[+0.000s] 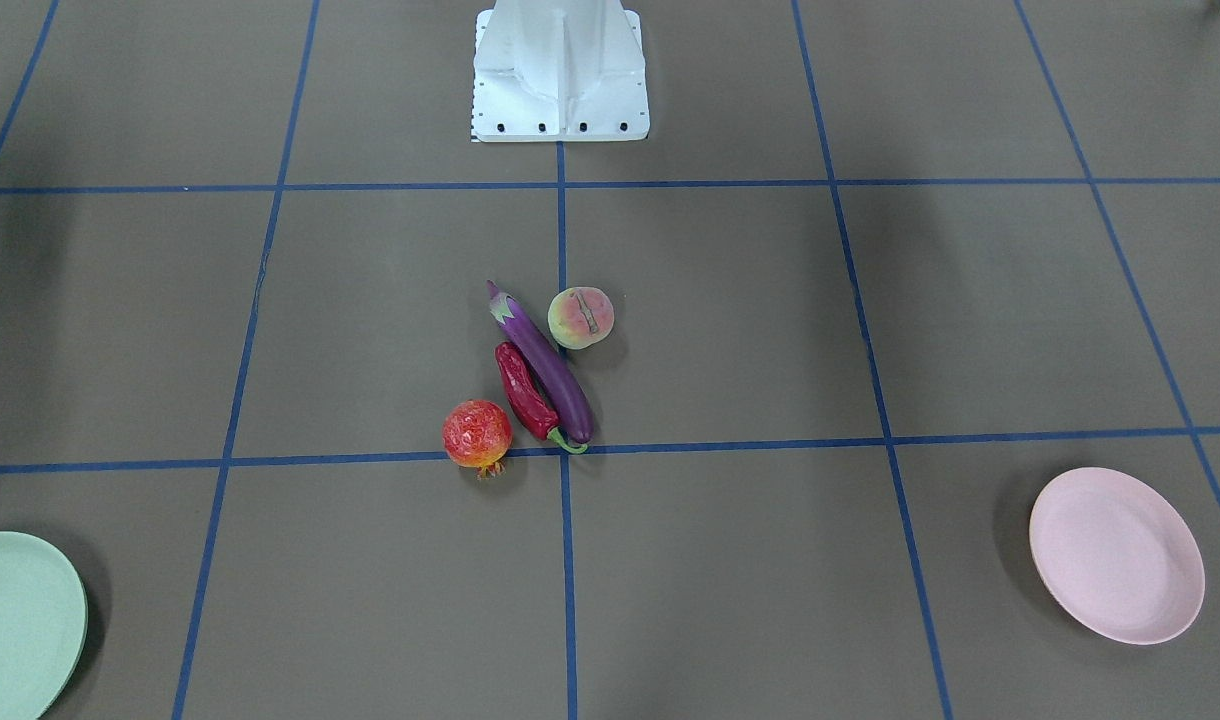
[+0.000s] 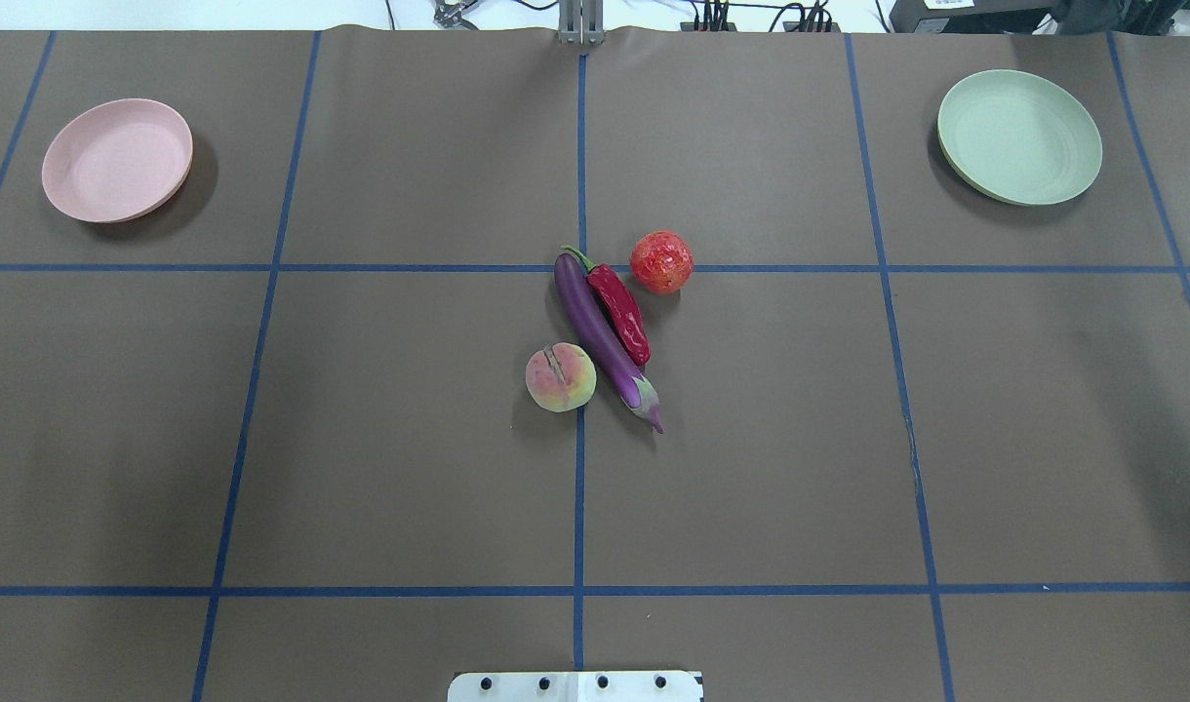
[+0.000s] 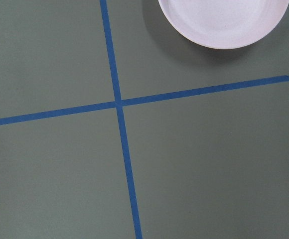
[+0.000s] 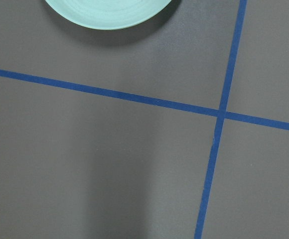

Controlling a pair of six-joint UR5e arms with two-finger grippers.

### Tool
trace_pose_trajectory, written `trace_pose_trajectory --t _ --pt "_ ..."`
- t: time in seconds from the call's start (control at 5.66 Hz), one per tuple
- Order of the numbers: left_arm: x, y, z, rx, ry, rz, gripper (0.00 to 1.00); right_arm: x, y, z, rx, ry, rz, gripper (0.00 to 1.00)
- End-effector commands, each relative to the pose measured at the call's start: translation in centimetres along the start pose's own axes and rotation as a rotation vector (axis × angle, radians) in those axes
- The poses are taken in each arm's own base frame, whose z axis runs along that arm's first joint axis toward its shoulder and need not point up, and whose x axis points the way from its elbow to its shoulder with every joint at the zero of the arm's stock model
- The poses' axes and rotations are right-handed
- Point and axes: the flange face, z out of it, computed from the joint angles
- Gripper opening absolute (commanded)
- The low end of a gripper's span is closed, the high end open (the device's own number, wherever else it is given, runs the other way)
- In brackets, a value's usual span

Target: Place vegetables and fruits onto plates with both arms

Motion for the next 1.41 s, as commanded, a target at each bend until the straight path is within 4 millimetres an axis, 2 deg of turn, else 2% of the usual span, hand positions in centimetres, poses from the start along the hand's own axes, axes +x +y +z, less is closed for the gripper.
trace_pose_trajectory --t 0.0,0.53,0.71,1.06,1.24 --pt "0.1 -0.1 0.0 0.001 0.000 -0.003 1.00 -0.4 -0.3 0.2 -0.002 -0.010 -0.008 1.00" --pt "1.6 -0.5 0.2 0.023 0.018 0.021 1.00 -1.1 -0.8 0.3 0.007 -0.012 -0.033 1.00" --pt "4.1 -0.9 1.0 0.015 0.029 0.075 1.00 -1.7 -1.3 0.2 0.012 -0.014 -0.040 1.00" --pt "11.9 -1.6 2.1 0.037 0.073 0.025 1.00 -2.6 -2.2 0.2 0.015 -0.015 -0.060 1.00" --pt "16.1 -3.3 2.8 0.030 0.101 -0.066 1.00 -3.0 -2.6 0.5 0.014 -0.017 -0.067 1.00"
